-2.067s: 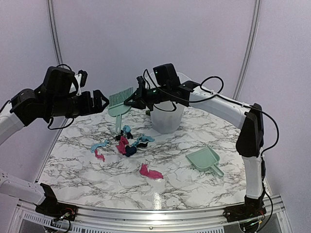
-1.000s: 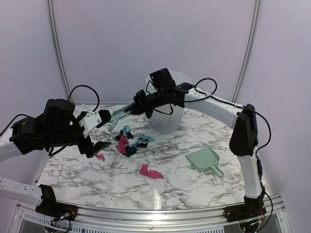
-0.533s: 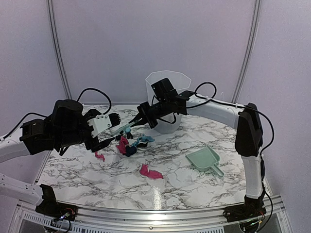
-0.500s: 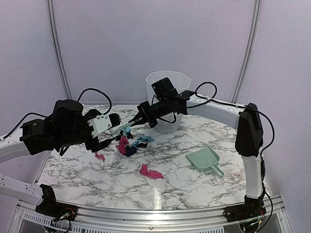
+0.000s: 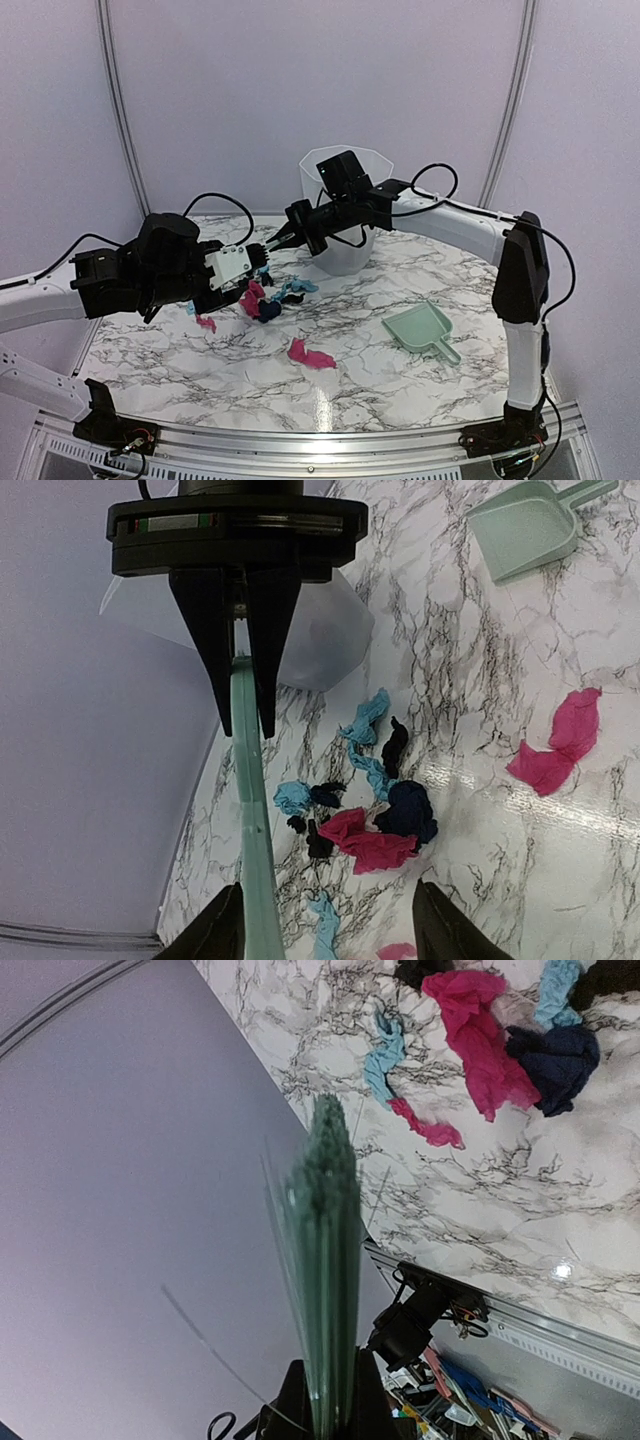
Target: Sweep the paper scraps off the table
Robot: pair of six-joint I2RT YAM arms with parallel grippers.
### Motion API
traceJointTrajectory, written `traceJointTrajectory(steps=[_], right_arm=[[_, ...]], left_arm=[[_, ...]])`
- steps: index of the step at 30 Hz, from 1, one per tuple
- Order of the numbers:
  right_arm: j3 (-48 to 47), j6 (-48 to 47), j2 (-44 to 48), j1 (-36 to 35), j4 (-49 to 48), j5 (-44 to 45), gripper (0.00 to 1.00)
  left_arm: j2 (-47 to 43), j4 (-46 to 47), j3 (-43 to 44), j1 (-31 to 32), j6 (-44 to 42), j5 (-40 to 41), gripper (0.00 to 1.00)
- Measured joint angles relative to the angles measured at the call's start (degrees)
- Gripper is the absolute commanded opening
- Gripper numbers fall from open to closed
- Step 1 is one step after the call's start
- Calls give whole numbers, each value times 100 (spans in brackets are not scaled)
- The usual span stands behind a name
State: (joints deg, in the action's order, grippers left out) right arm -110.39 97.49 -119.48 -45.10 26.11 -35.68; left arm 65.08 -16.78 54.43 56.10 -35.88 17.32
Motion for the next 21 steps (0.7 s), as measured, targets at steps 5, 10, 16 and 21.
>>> traceJointTrajectory(steps=[5, 10, 16, 21], right_arm=[[35, -20, 72, 0, 175, 136, 0], [190, -17, 151, 0, 232, 155, 0], [343, 2, 199, 0, 221, 166, 0], [533, 76, 278, 0, 129, 155, 0]], left_arm=[[96, 232, 0, 0, 26, 136, 42], [138, 369, 2, 0, 42, 225, 28], [205, 391, 2, 0, -48, 310, 23], [232, 393, 2, 7, -79, 343, 23]])
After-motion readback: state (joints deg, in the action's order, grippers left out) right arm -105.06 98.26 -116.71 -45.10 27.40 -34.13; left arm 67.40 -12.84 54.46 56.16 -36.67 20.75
